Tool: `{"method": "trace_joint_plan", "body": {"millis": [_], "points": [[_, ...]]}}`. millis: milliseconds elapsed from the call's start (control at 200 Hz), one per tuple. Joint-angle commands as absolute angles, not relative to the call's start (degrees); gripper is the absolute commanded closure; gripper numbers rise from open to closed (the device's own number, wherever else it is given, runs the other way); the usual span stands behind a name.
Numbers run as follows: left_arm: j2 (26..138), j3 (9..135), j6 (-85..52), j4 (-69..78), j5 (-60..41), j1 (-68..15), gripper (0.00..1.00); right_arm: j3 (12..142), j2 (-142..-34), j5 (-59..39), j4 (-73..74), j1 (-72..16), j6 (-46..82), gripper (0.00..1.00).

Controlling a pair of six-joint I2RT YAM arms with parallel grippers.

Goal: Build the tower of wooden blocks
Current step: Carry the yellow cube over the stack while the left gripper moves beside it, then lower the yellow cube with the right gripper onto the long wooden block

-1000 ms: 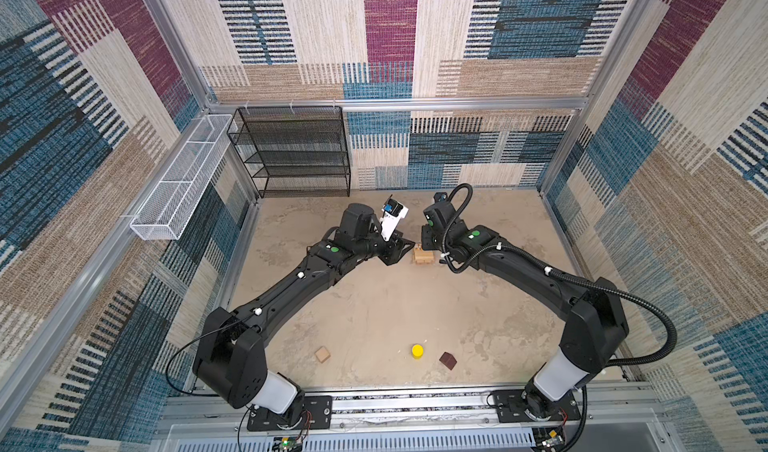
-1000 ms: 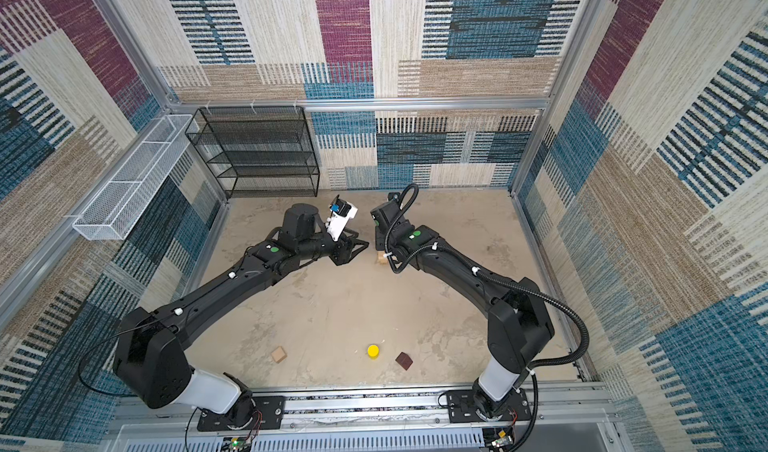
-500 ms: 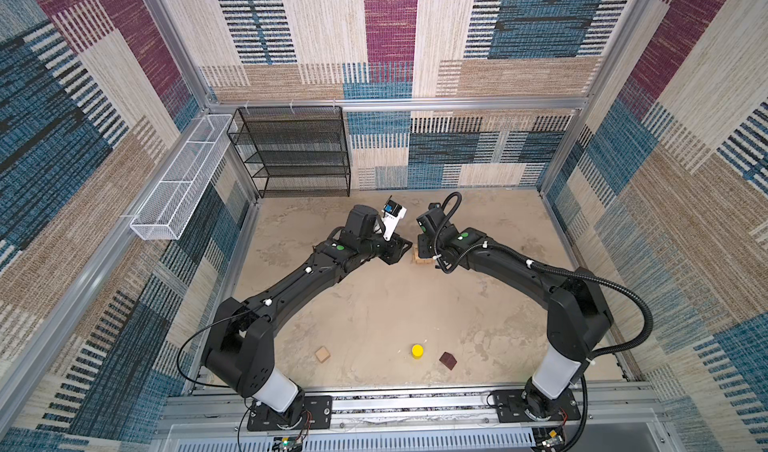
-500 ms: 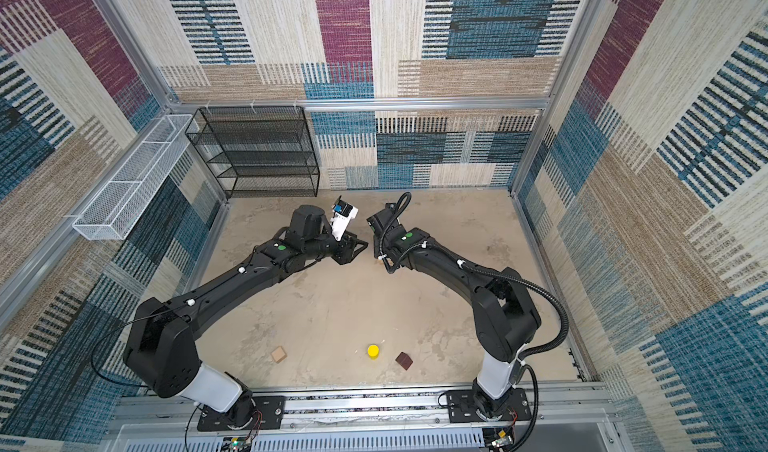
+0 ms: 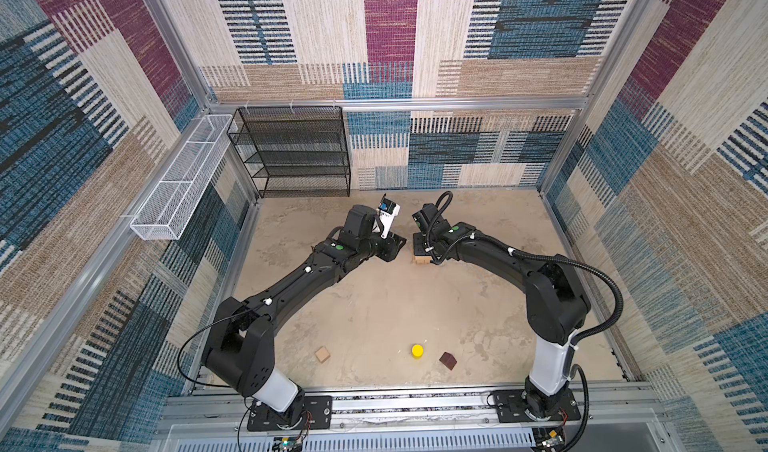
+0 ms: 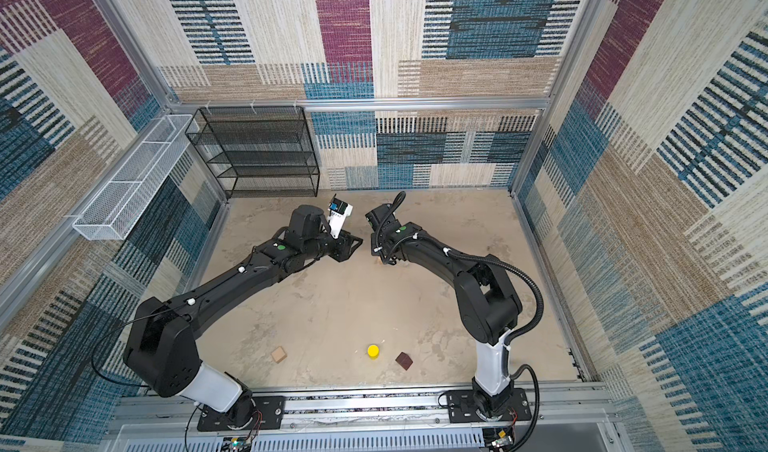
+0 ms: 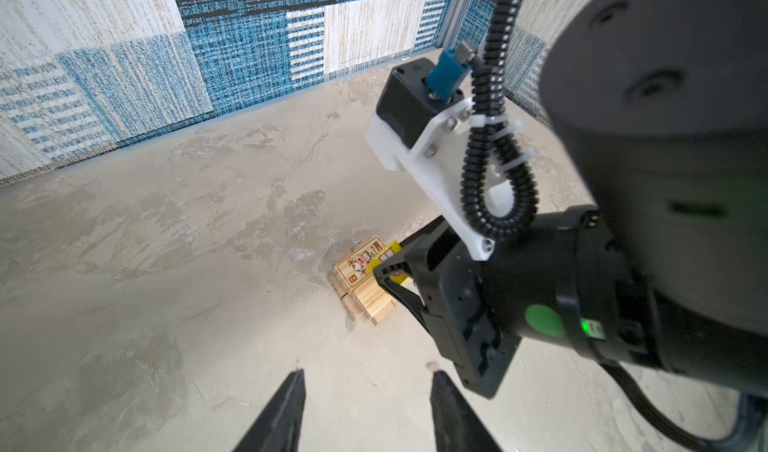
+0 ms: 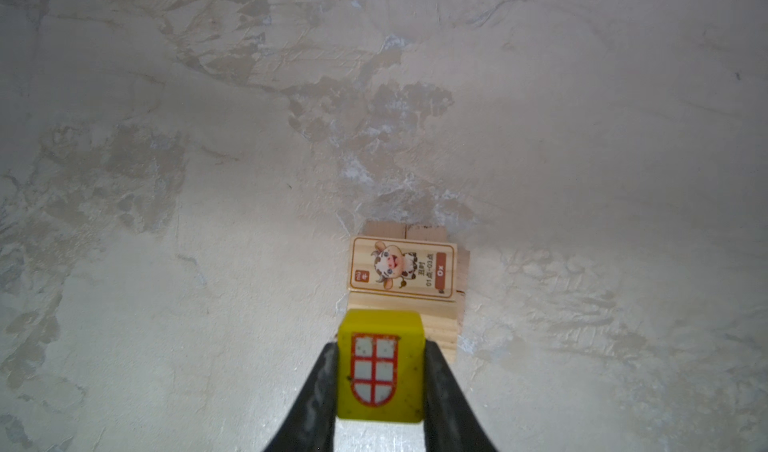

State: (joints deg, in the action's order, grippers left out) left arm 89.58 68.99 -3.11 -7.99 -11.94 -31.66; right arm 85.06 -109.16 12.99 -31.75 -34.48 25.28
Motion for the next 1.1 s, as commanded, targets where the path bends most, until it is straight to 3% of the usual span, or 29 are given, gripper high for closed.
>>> {"method": "trace_joint_plan", "body": {"millis": [0,1097], "points": [[88.98,68.88,-4.04,-7.48,-10.9,-31.55,0.47,86.44,-110.37,12.3,-32.48,-33.98,24.42,1.0],[89.03,68.71,-3.78,-7.37,-10.99,-31.51,0.47,93.02,-117.04,10.8,-35.72,-31.74,22.94,0.99]]}}
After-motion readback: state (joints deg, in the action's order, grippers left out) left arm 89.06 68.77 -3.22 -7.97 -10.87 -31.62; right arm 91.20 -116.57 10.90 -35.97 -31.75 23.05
